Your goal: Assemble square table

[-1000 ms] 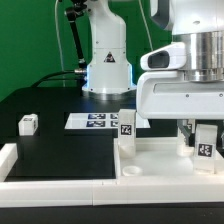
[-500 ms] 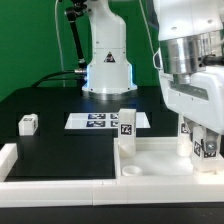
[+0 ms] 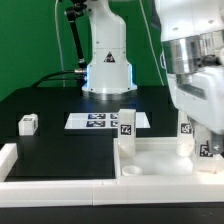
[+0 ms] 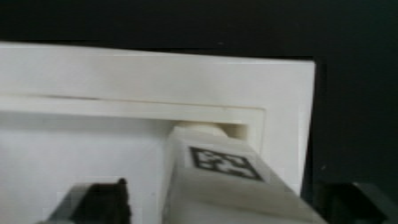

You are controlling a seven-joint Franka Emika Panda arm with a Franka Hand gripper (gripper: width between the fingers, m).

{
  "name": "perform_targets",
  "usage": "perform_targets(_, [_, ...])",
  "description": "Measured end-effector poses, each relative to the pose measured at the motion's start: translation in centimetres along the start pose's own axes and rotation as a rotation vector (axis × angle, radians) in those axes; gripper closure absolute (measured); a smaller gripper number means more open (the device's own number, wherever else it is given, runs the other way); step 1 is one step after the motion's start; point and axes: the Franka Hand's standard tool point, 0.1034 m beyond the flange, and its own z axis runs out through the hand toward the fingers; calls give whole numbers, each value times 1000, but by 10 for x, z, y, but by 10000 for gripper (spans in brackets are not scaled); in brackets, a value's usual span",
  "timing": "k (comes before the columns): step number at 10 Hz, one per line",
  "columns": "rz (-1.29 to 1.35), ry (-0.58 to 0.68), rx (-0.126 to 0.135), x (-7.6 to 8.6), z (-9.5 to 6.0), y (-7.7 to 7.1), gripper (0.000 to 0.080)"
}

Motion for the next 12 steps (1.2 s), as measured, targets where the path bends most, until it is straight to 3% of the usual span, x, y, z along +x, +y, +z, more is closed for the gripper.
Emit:
perform_targets(1, [-193, 12, -4, -3, -1, -1, 178])
perform_targets(2, [-327, 17, -9, -3, 0, -1, 158])
perform_targets(4, [-453, 17, -11, -2, 0, 0, 152])
perform_targets(7, [-950, 50, -53, 2, -1, -4, 151])
perform_targets(9, [-928, 50, -54, 2, -1, -4, 151])
perform_targets(10, [-920, 50, -54, 2, 0, -3, 263])
perform_targets(11, [-848, 50, -51, 1, 0, -3, 263])
perform_targets(12, [-782, 48, -54, 2, 1, -2, 441])
